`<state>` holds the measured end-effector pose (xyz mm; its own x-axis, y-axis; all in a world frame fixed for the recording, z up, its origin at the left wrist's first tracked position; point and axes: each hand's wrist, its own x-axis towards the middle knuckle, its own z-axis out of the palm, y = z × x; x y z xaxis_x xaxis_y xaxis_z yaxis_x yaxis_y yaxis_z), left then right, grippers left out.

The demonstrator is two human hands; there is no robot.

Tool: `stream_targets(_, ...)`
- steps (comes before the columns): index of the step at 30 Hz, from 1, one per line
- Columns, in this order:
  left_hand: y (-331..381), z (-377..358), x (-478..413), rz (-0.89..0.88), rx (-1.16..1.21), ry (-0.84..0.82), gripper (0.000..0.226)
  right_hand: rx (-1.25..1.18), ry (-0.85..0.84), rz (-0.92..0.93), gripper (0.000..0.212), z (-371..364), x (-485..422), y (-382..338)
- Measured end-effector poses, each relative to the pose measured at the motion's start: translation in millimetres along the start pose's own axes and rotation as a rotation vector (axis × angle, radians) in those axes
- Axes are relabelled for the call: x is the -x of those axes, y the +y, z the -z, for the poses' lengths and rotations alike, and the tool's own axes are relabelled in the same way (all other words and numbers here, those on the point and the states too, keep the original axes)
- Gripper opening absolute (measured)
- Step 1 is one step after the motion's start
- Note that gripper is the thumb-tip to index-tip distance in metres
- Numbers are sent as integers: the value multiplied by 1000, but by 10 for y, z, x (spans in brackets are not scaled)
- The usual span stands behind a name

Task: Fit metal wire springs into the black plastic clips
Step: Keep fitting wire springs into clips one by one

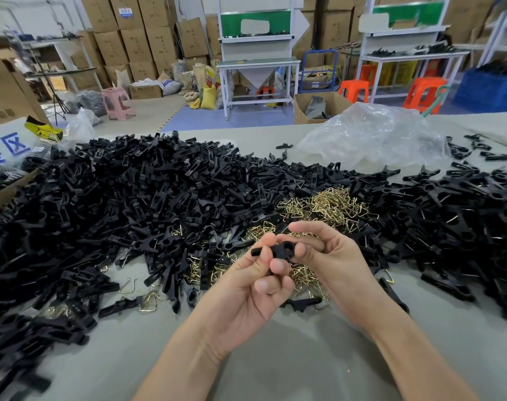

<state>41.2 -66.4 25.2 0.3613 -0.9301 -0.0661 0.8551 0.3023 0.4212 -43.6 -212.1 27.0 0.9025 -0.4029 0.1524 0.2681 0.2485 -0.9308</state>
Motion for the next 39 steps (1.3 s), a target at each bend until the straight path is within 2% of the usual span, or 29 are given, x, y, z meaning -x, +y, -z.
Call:
stream_targets(3,46,-12,-12,9,4,13,13,37,-6,-6,37,7,-5,15)
stream_targets(7,68,20,-1,19,-72,15,18,142,-73,-4,43,-1,14,8)
stream_targets(11,51,16,-25,9,-298,85,34,208,-42,11,42,33,18,11)
stream_targets(13,38,9,-39,3,-368,111,41,155,35,40,40,86,30,1)
stream_targets(15,30,12,-39,-4,-411,123,47,-80,173,65,40,189,27,-136)
stream_targets(18,25,35,-46,-18,-441,129,48,-630,344,203,42,521,-12,-627)
stream_targets(20,7,36,-62,-18,-452,145,47,-934,426,376,55,753,-49,-1031)
stream_targets(21,-7,32,-68,-15,-454,148,46,-989,447,420,65,825,-71,-1185)
stream_targets(23,-34,21,-74,-9,-455,143,46,-950,455,400,73,882,-119,-1315)
stream_targets(29,-110,-18,-77,-91,-624,176,44,-578,341,113,43,422,-197,-626)
stream_targets(32,-125,-23,-73,-189,-716,217,35,-230,364,32,24,150,-248,-177)
stream_targets(34,-45,-24,-118,-317,-823,264,21,36,327,50,22,77,-255,36)
stream_targets(36,143,1,-257,-476,-1059,355,18,151,312,63,23,88,-268,123)
stream_targets(39,537,75,-589,-675,-1734,560,26,67,327,57,24,130,-273,99)
